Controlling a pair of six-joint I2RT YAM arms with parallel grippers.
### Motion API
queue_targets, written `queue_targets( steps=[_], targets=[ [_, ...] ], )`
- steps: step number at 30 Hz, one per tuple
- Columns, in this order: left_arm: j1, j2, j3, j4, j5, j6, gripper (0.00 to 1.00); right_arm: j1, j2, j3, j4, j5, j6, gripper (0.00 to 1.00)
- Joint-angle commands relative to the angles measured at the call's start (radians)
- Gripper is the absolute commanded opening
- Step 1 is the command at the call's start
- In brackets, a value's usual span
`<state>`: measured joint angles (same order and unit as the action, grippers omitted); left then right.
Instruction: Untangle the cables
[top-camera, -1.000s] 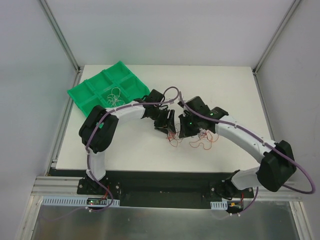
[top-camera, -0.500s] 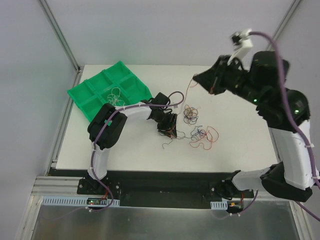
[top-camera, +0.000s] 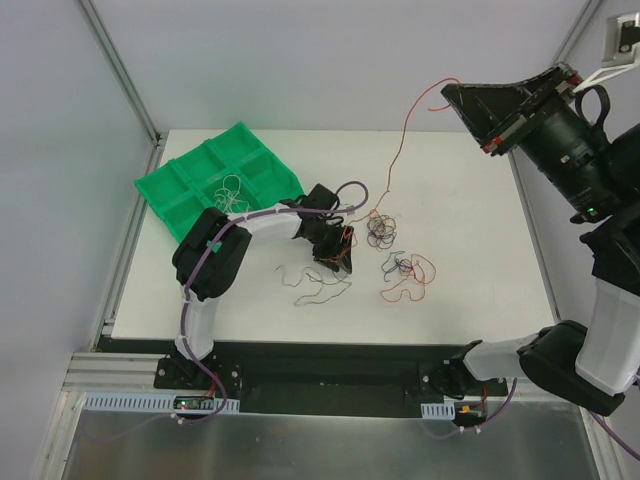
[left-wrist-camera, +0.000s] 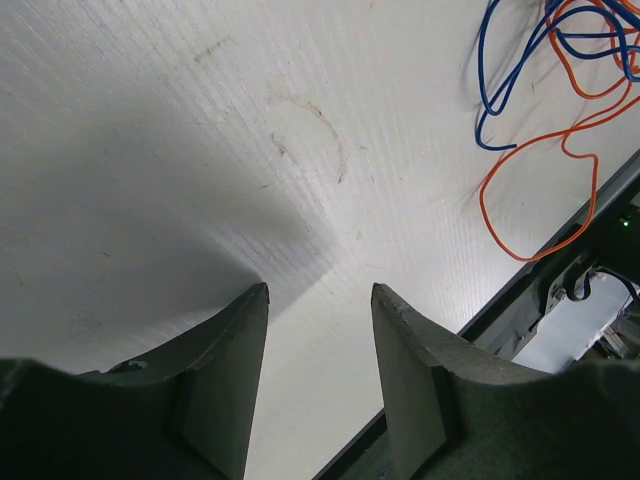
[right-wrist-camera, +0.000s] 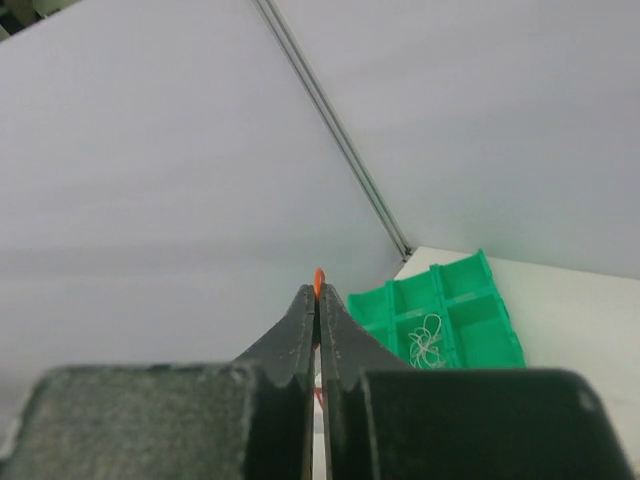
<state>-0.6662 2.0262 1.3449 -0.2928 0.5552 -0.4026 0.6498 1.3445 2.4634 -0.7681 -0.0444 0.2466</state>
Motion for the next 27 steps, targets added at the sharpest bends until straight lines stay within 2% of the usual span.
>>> queue_targets(
  steps=[1, 6, 8, 12, 15, 20, 22, 27],
  targets=[
    [0.016, -0.046, -0.007, -0.026, -0.025, 0.031, 0.46, -0.006, -0.018, 0.037, 0.124, 0.008, 0.042, 0.0],
    [0.059, -0.084, 0.008, -0.028, 0.009, 0.015, 0.46, -0.007, -0.06, -0.078, 0.095, 0.034, 0.014, 0.0],
    [0.082, -0.133, 0.014, -0.025, 0.029, 0.011, 0.47, -0.006, -0.074, -0.128, 0.087, 0.032, 0.023, 0.0],
    [0.094, -0.28, 0.011, 0.006, 0.054, 0.065, 0.53, -0.007, -0.073, -0.13, 0.056, 0.038, 0.014, 0.0],
    [0.094, -0.415, -0.081, 0.153, 0.08, 0.064, 0.55, -0.006, -0.074, -0.129, 0.05, 0.038, 0.013, 0.0],
    [0.062, -0.598, -0.315, 0.544, 0.117, 0.002, 0.62, -0.007, -0.068, -0.12, 0.05, 0.038, 0.022, 0.0],
    [0.044, -0.615, -0.383, 0.668, 0.123, -0.031, 0.64, -0.006, -0.064, -0.118, 0.058, 0.038, 0.031, 0.0],
    [-0.01, -0.604, -0.429, 0.814, 0.129, -0.053, 0.67, -0.007, -0.048, -0.119, 0.079, 0.081, 0.052, 0.0]
  ],
)
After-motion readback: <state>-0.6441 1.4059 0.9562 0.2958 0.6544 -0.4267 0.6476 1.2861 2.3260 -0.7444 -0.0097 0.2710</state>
